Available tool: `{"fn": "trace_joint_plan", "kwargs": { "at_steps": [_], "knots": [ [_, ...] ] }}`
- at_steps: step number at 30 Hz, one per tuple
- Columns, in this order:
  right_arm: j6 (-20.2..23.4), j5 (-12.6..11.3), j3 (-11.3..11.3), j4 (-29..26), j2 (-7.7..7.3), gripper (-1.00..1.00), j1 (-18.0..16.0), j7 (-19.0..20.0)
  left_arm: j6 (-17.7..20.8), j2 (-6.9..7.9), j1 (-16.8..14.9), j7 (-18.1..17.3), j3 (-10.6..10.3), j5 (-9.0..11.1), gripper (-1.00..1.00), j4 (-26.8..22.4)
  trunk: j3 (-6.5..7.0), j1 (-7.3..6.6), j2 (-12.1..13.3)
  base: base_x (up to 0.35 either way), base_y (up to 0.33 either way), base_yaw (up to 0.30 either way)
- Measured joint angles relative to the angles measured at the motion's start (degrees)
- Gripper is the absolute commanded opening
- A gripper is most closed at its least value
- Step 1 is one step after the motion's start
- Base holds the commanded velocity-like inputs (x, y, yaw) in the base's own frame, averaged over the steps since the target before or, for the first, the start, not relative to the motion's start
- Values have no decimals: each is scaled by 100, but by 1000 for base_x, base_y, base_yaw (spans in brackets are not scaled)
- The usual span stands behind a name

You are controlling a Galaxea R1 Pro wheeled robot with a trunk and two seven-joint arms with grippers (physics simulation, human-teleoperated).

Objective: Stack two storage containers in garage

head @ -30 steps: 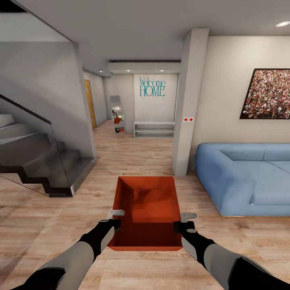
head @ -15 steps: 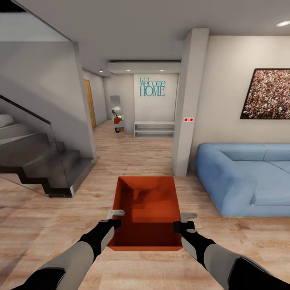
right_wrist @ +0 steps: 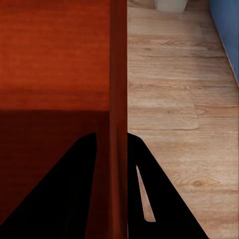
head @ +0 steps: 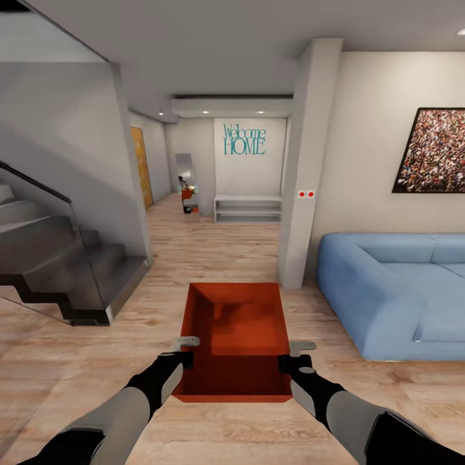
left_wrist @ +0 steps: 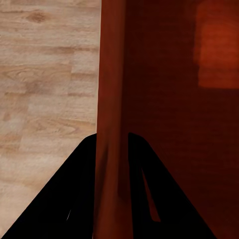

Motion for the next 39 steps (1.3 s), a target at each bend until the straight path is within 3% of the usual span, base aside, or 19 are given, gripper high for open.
{"fn": "trace_joint_plan", "kwargs": {
  "at_steps": [6, 13, 17, 39],
  "knots": [
    [8, 0, -19, -14, -104, -100, -1, 140, 4, -103, 0, 136, 27, -26, -100, -3, 0, 0, 0, 322, 0, 196],
    [7, 3, -1, -5, 3, -100, 0, -5, 2, 5, 1, -5, 1, 2, -100, 0, 0, 0, 0, 322, 0, 270],
    [10, -2, 6, -16, -13, -100, 0, 3, 1, -8, 0, 11, 4, -1, -100, -2, 0, 0, 0, 322, 0, 226],
    [-7, 0, -2, 28, 12, -100, 0, 7, -3, 3, 0, -5, 2, -3, -100, 15, 0, 0, 0, 322, 0, 11]
  ]
}}
